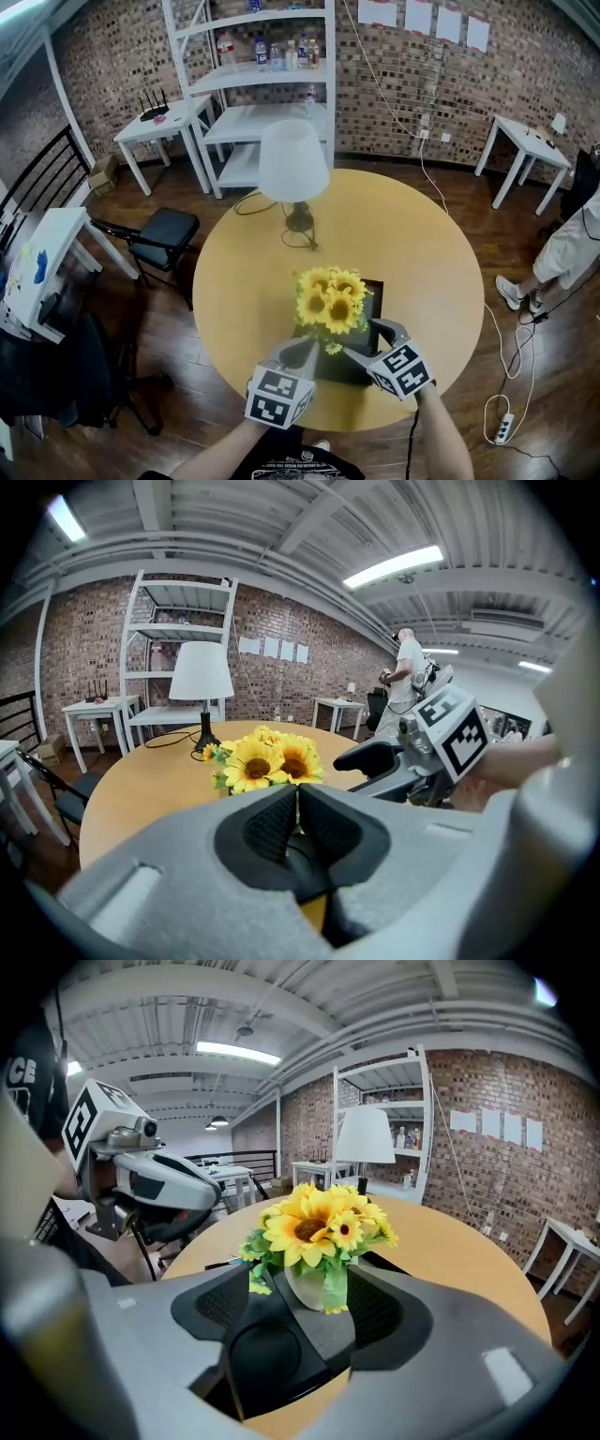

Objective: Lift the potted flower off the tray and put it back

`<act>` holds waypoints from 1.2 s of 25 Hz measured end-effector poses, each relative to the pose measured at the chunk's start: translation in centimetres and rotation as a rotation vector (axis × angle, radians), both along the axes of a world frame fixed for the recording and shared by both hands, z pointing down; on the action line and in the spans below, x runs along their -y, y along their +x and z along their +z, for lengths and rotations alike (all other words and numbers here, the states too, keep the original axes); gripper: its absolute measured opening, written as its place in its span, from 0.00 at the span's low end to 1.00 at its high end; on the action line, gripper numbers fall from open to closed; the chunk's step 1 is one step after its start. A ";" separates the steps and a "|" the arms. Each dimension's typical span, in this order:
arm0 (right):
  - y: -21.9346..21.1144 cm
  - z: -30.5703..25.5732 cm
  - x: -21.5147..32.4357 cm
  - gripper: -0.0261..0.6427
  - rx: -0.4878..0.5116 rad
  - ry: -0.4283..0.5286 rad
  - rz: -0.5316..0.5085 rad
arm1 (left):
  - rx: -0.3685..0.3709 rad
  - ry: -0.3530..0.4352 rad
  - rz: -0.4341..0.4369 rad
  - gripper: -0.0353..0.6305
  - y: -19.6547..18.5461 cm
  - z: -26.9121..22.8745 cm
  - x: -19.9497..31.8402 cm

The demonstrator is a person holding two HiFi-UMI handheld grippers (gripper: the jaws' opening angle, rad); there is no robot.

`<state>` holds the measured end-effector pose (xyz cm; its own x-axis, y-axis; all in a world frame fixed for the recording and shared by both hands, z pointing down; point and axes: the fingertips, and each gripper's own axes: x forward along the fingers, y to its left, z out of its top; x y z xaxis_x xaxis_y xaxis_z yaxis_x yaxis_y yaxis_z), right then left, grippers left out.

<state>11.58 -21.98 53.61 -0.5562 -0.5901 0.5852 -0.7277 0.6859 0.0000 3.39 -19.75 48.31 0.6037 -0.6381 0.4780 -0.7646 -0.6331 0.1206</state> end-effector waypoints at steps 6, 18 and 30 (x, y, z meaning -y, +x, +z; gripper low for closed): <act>0.3 4.0 4.0 0.65 -0.096 -0.042 -0.107 | -0.006 -0.027 -0.026 0.05 -1.6 1.3 4.3; -2.4 7.1 8.1 0.84 -0.058 -0.016 -0.226 | -0.011 -0.085 -0.050 0.06 -3.7 3.9 7.9; -5.5 8.4 10.4 0.82 -0.028 0.025 -0.251 | -0.016 -0.111 -0.065 0.06 -5.0 4.9 8.0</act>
<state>6.09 -32.38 61.99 -0.6712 -0.4498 0.5893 -0.5339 0.8447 0.0367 -1.64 -27.74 53.16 0.5704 -0.6198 0.5390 -0.8013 -0.5639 0.1997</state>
